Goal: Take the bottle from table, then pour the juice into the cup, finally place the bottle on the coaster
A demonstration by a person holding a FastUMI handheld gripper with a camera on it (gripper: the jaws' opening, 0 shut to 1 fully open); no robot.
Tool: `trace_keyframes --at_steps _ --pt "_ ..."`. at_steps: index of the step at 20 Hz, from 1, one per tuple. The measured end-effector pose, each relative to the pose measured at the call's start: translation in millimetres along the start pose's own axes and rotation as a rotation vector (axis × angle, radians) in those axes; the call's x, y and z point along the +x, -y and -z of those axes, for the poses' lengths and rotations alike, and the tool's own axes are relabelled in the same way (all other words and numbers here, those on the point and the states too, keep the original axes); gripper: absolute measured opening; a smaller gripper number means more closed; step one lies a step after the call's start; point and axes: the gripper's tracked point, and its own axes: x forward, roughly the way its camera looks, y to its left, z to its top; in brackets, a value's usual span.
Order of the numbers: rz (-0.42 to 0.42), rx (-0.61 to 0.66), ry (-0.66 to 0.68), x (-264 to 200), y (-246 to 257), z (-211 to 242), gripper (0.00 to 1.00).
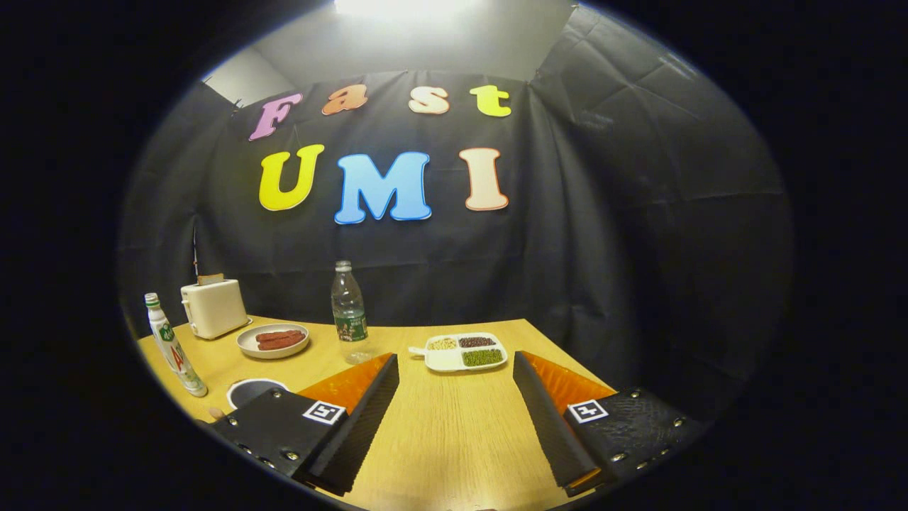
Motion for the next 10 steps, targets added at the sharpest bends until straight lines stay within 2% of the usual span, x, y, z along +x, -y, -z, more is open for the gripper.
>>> trace_keyframes --at_steps 4,7,10 --pt "-0.033 0.024 0.083 -33 -57 -47 0.98" --pt "-0.102 0.019 0.138 -57 -113 -71 0.98" --pt "-0.209 0.026 0.178 -79 -178 -85 0.98"
